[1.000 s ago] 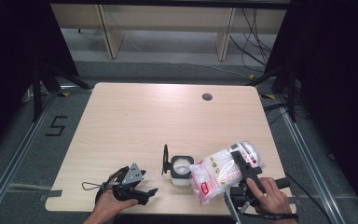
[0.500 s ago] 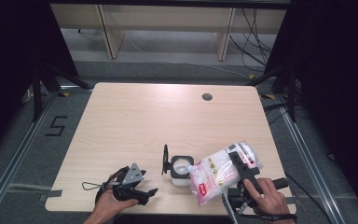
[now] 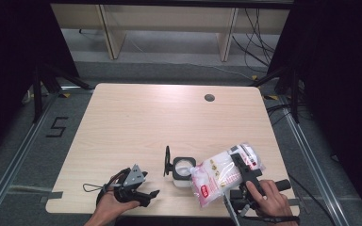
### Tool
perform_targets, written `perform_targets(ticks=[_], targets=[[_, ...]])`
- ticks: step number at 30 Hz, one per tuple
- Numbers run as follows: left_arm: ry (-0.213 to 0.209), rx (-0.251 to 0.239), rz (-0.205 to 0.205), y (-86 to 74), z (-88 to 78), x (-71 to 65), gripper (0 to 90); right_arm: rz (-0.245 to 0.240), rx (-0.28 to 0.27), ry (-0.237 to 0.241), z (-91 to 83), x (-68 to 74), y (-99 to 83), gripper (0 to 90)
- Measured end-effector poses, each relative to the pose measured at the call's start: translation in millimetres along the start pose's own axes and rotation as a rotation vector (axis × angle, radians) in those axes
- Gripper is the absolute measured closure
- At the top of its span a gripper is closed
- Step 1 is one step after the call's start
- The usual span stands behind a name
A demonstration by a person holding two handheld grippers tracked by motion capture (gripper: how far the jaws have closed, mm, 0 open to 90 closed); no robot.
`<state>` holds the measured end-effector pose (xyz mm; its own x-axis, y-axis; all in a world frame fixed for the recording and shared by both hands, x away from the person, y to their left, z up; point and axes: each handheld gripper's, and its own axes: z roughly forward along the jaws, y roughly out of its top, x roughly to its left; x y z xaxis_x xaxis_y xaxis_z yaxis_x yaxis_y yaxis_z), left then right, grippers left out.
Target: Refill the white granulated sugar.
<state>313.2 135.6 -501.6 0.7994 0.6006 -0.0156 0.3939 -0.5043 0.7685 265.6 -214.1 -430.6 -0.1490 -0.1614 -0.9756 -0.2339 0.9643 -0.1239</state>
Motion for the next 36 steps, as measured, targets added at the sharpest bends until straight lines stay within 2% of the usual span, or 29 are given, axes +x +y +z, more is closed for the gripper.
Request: perform_targets(ticks=[1,2,3,4,6,9,10,12,17,18,19,20,26,28,29,31,33,34,35,36], targets=[[0.001,0.001,0.002,0.0,0.0,0.2,22.0,0.0,-0.011,-0.01,0.7,0.2,-0.4,47.4],[0.001,0.001,0.001,0.0,0.0,0.1,22.0,-0.036,-0.012,-0.009,0.4,-2.8,0.2,47.4],[0.006,0.01,0.012,0.1,-0.3,1.0,22.0,-0.028,-0.007,-0.006,0.1,-2.4,0.1,47.4],[0.002,0.002,0.002,0.0,0.1,0.3,22.0,-0.009,-0.007,-0.003,0.6,-0.4,-0.3,47.4],[0.001,0.0,0.001,0.0,0.0,0.2,22.0,-0.004,-0.006,-0.01,0.2,-0.1,-0.2,47.4],[0.007,0.009,0.01,0.0,-0.1,0.9,22.0,-0.011,-0.006,-0.001,0.3,-0.5,0.3,47.4],[0.006,0.005,0.006,0.0,0.1,0.6,22.0,-0.036,-0.013,-0.009,0.3,-2.5,0.7,47.4],[0.001,0.001,0.002,0.1,0.0,0.2,22.0,-0.043,-0.01,-0.008,0.0,-3.4,1.1,47.4],[0.001,0.001,0.002,0.1,0.1,0.2,22.0,-0.024,-0.003,-0.004,-0.3,-2.1,0.5,47.5],[0.002,0.001,0.007,0.2,0.0,0.3,22.0,-0.032,-0.006,-0.007,-0.2,-2.7,0.7,47.5],[0.004,0.002,0.032,0.7,-0.4,1.7,22.0,-0.039,-0.01,-0.01,-0.1,-3.3,0.8,47.5],[0.002,0.001,0.0,-0.1,0.1,0.1,22.0,-0.035,-0.01,-0.008,0.0,-3.1,0.7,47.5],[0.001,0.001,0.001,0.0,0.0,0.1,22.0,-0.035,-0.009,-0.003,-0.1,-2.7,0.9,47.6],[0.001,0.001,0.001,0.0,0.0,0.2,22.0,-0.005,-0.01,-0.003,0.3,-0.4,0.0,47.7],[0.001,0.001,0.001,0.0,0.0,0.1,22.0,-0.038,-0.018,-0.013,0.3,-3.3,0.3,47.7],[0.005,0.001,0.004,0.1,-0.3,0.3,22.0,-0.002,-0.01,-0.005,0.5,-0.4,-0.6,47.8],[0.011,0.002,0.004,0.0,-0.1,0.5,22.0,0.0,-0.024,-0.018,1.5,0.2,-1.4,47.8],[0.009,0.008,0.014,0.1,-0.7,1.0,22.0,-0.013,-0.026,-0.021,1.4,-0.7,-1.3,47.8],[0.003,0.001,0.002,0.0,-0.1,0.2,22.0,-0.023,-0.025,-0.014,1.3,-1.9,-1.2,47.8],[0.001,0.0,0.002,0.1,0.0,0.2,22.0,-0.026,-0.002,0.003,-0.2,-2.5,-0.6,47.9]])
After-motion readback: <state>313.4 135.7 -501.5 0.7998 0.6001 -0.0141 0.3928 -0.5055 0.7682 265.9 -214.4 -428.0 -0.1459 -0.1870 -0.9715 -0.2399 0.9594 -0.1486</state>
